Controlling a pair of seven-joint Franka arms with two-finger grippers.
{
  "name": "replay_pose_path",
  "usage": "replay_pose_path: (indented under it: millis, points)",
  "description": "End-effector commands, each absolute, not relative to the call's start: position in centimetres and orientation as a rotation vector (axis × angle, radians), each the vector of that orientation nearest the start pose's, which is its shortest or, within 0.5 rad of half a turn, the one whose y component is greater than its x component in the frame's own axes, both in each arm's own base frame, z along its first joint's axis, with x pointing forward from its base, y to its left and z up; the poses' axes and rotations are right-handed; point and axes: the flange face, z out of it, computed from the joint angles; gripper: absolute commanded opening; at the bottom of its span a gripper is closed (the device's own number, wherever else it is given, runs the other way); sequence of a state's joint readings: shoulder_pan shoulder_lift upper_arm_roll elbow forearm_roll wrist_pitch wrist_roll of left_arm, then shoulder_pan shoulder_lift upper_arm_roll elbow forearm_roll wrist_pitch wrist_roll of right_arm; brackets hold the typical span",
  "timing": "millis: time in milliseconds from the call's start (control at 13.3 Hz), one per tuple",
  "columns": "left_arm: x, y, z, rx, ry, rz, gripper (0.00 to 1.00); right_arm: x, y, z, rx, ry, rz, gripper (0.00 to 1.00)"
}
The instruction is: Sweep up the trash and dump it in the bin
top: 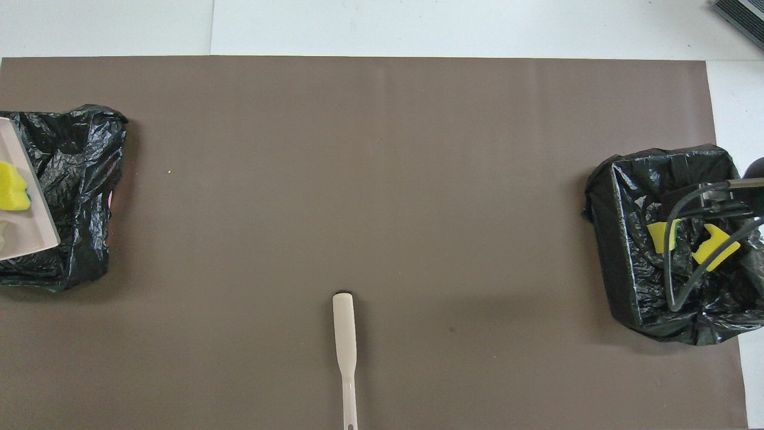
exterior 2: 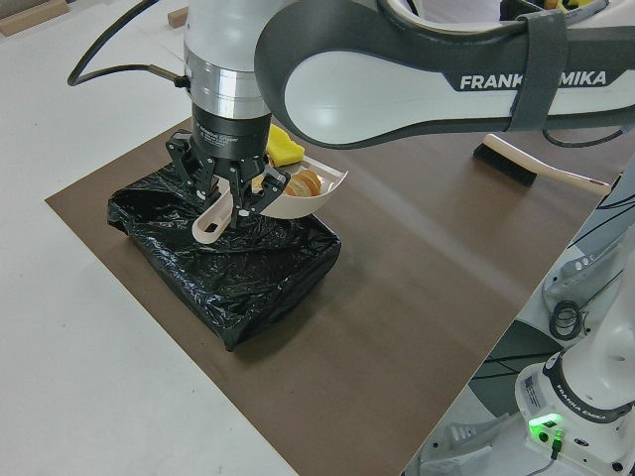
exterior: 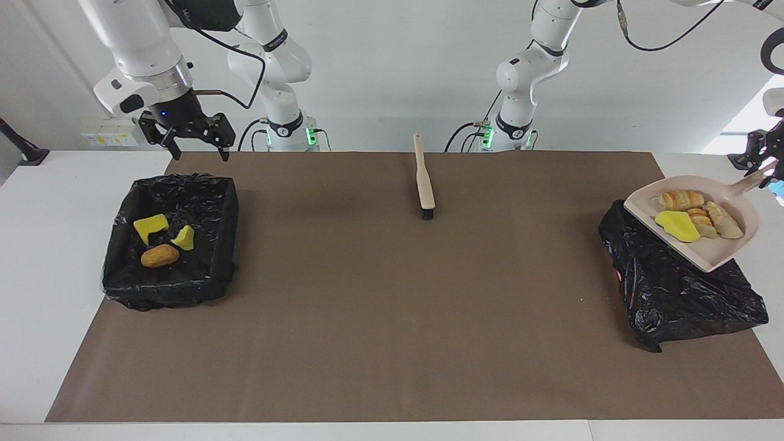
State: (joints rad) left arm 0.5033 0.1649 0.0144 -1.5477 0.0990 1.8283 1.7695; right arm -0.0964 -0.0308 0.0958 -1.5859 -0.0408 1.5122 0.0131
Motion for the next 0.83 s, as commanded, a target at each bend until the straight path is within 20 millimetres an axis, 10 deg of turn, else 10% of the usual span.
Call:
replay_pose_path:
  millis: [0, 377, 753]
  points:
    - [54.9, 34.2, 57.4, -2.334, 1.786, 0.162, 0.00, 53.9, -0.6, 62.9, -3.192, 0.021, 0.081, 1.00]
    - [55.8, 33.4, 57.8, -2.153, 1.801, 0.430, 0.00, 54.0, -0.1, 63.1, -3.198, -0.006, 0.073, 1.00]
    - [58.1, 28.1, 57.3, -2.006, 1.792, 0.623, 0.00, 53.8, -0.5, 63.0, -3.192, -0.001, 0.086, 1.00]
